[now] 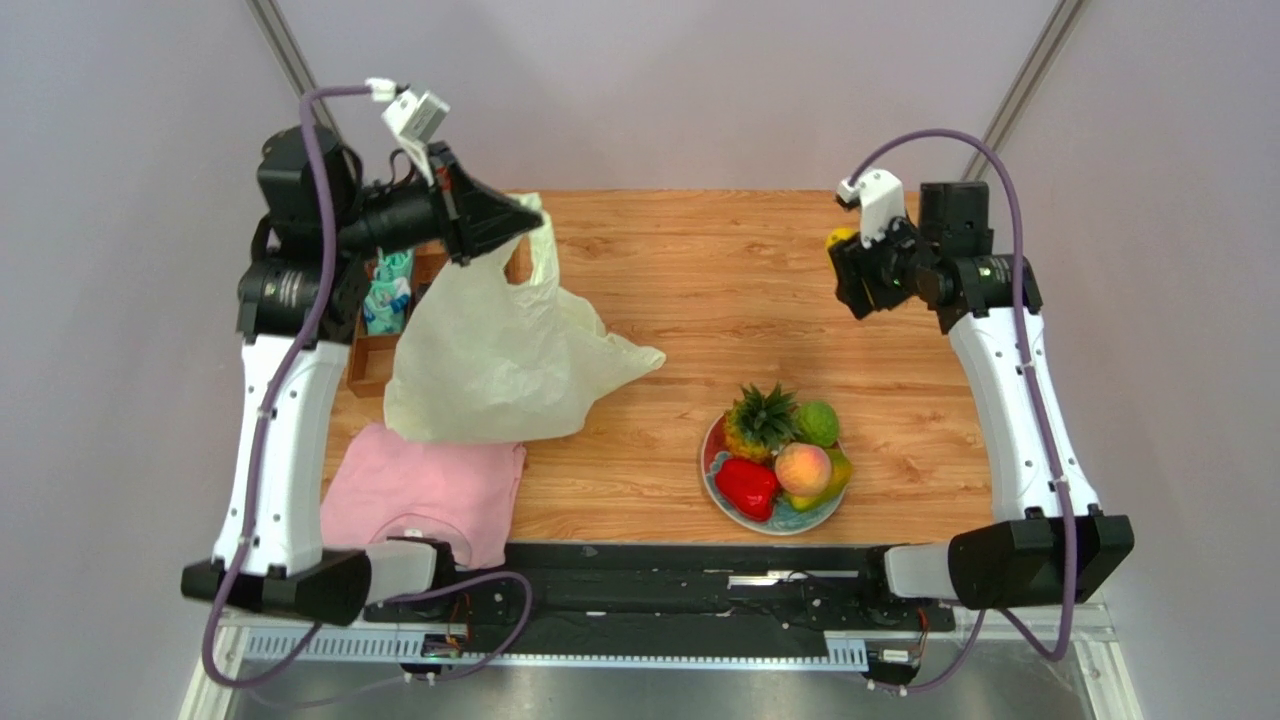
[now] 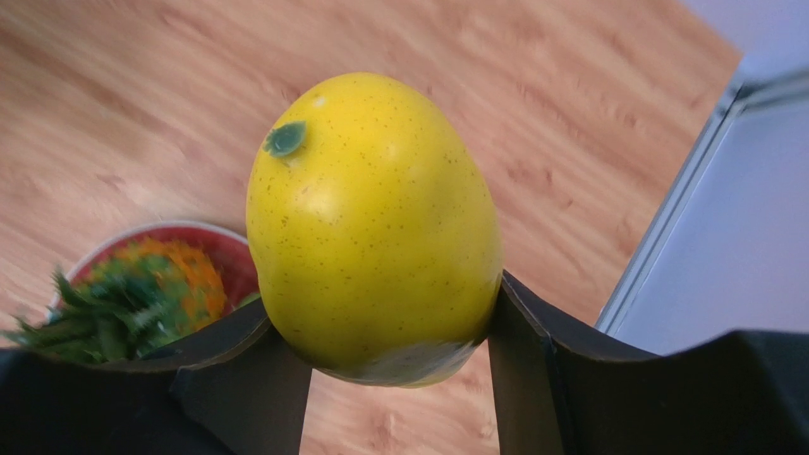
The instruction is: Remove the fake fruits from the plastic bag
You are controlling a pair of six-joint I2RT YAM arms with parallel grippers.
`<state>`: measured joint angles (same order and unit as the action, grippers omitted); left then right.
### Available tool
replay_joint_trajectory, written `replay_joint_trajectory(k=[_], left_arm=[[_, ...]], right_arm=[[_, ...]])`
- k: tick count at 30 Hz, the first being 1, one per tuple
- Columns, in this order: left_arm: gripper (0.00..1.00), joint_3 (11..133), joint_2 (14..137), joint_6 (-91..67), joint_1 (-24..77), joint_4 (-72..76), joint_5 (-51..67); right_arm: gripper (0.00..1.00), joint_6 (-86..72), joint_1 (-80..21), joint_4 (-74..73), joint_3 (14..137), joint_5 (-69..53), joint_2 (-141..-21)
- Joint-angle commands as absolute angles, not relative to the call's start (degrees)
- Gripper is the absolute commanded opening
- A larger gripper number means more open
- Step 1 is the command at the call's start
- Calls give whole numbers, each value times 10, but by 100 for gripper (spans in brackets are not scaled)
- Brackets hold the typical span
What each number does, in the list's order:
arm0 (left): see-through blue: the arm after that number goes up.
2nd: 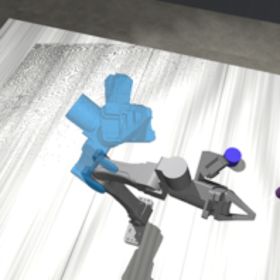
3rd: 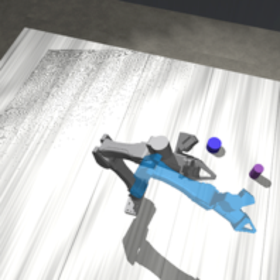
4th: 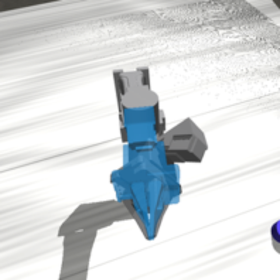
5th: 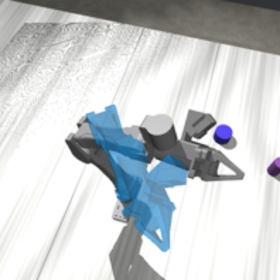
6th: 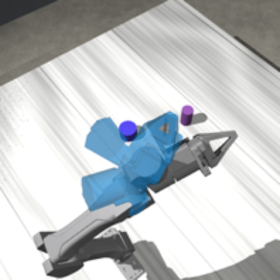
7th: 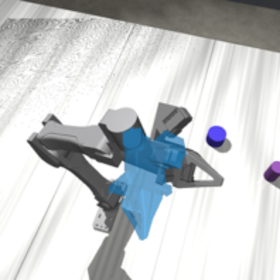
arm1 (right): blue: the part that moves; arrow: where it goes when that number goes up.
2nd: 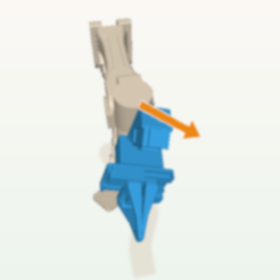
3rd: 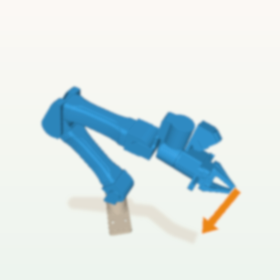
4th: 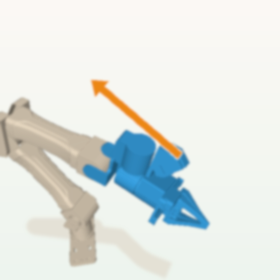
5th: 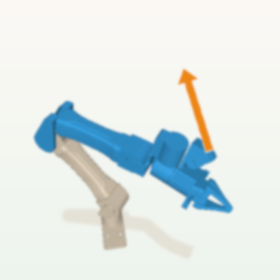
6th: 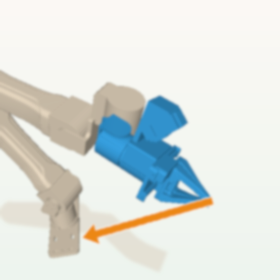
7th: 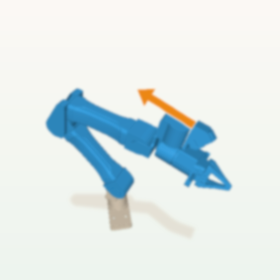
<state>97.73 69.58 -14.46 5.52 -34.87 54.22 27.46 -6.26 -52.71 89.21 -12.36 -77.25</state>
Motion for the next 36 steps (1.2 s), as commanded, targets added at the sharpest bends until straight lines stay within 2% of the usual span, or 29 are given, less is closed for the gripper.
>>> replay_joint_trajectory(k=[1, 5, 6, 7, 8, 10, 11, 12, 14, 19, 22, 24, 25, 27, 28, 30, 31, 33, 36], left_arm=[[0, 1070, 774, -102, 117, -375, 515], [0, 1044, 802, -94, 127, -385, 503], [4, 1028, 802, -91, 128, -387, 499], [14, 1021, 799, -79, 134, -397, 477], [40, 1016, 794, -73, 139, -402, 467], [55, 1012, 789, -57, 153, -421, 445], [77, 1012, 781, -54, 160, -425, 440], [85, 1010, 775, -49, 170, -431, 430], [88, 1011, 764, -14, 203, -452, 411], [88, 1076, 787, 33, 264, -479, 385], [88, 1146, 825, 25, 266, -473, 378], [88, 1164, 838, 13, 266, -473, 373], [88, 1158, 838, 0, 266, -469, 370], [88, 1108, 827, -39, 265, -461, 374], [87, 1083, 821, -79, 265, -445, 404], [86, 997, 794, -119, 265, -416, 455], [89, 971, 788, -160, 265, -383, 507], [89, 911, 785, -197, 265, -353, 545], [80, 868, 808, -183, 268, -339, 581]], right_arm=[[2, 370, -5, -647, 830, -188, -760], [3, 440, -5, -709, 797, -219, -736], [3, 444, -5, -708, 785, -216, -729], [3, 450, 11, -708, 757, -214, -710], [3, 455, 11, -707, 744, -207, -701], [3, 465, 11, -701, 702, -194, -685], [2, 464, 11, -698, 689, -179, -672], [2, 462, 13, -697, 683, -175, -668], [2, 459, 18, -710, 676, -176, -661], [2, 429, 32, -735, 703, -168, -664], [2, 432, 40, -752, 747, -184, -654], [3, 475, 40, -780, 798, -241, -632], [3, 484, 27, -792, 809, -256, -621], [4, 492, -25, -794, 819, -209, -600], [4, 498, -84, -802, 815, -186, -579], [4, 512, -137, -809, 789, -124, -551], [4, 511, -186, -806, 780, -103, -525], [4, 506, -225, -806, 761, -51, -499], [2, 518, -256, -799, 720, -2, -465]])
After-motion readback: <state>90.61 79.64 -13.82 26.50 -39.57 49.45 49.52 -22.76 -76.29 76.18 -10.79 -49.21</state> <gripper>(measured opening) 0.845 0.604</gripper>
